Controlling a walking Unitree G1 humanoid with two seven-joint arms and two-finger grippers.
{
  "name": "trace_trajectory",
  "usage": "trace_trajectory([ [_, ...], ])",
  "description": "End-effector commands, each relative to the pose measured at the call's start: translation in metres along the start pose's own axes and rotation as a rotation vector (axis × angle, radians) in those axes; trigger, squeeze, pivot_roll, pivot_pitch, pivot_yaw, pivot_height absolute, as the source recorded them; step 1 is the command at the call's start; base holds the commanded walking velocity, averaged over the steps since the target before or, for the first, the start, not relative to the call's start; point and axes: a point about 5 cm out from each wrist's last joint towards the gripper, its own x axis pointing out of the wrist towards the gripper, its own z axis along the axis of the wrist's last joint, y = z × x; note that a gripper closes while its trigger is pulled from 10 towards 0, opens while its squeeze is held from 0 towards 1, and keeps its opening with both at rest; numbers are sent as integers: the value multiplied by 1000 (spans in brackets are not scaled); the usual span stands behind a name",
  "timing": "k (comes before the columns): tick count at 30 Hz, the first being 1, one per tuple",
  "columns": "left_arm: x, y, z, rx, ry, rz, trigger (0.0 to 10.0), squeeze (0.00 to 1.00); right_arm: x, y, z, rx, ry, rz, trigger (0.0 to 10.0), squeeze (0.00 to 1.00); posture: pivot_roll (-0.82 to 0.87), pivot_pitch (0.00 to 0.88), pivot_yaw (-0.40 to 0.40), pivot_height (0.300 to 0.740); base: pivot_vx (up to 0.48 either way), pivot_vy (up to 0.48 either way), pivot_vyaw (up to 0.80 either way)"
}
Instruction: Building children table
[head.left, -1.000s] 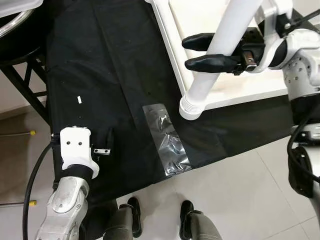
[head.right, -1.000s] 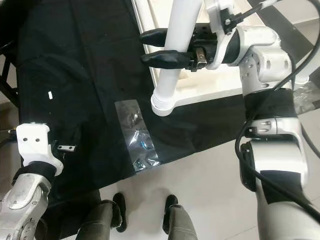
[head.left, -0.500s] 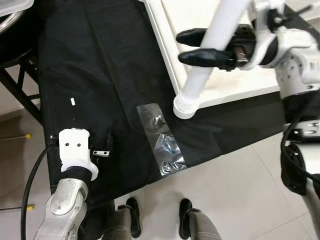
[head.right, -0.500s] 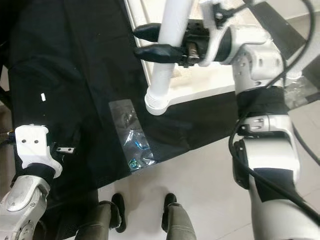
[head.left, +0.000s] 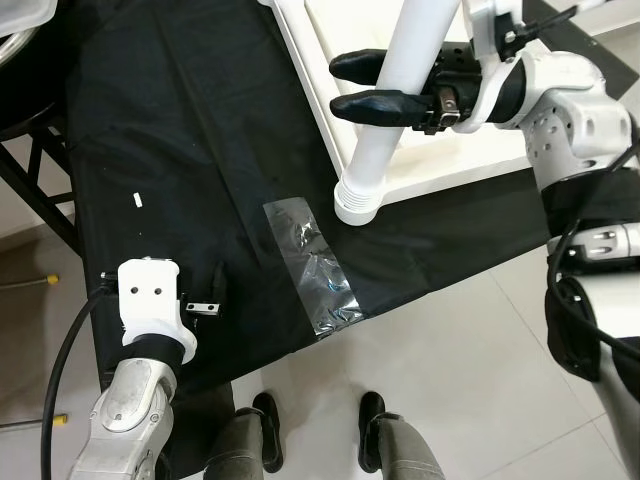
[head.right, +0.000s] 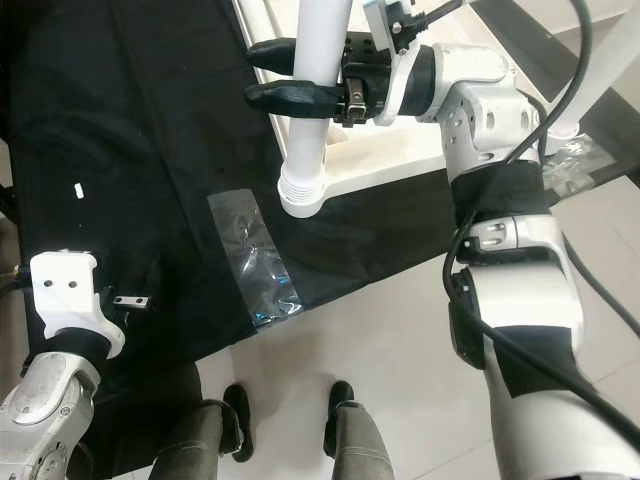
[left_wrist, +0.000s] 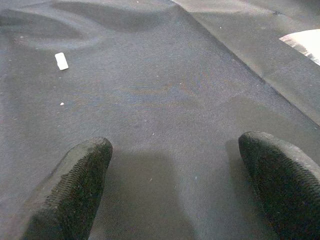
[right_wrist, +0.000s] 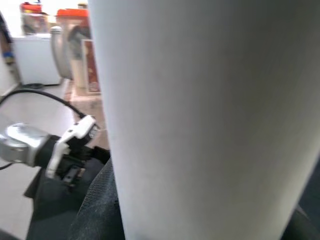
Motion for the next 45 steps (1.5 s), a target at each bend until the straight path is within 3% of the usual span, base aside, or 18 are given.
trace_trajectory([
  [1,-5,1,-2,4,19,8,10000,0,0,5,-32,145,81,38,10000,0,90,506,27,740,0,0,0],
  [9,-10,1,0,0,26,8,10000,0,1,8,-35,220,103,78,10000,0,104,520,32,740,0,0,0],
  [18,-13,-1,0,-2,34,7,10000,0,11,6,-28,190,153,127,10000,0,103,518,30,740,0,0,0],
  [26,-15,-4,0,-11,41,10,10000,0,37,2,-13,15,261,222,10000,0,86,516,6,740,0,0,0],
  [36,-13,-8,0,-23,36,15,10000,0,56,7,-2,-22,221,311,10000,0,66,520,-15,740,0,0,0],
  [45,-12,-8,1,-27,34,23,10000,0,51,12,-5,20,160,321,10000,0,70,520,-17,740,0,0,0],
])
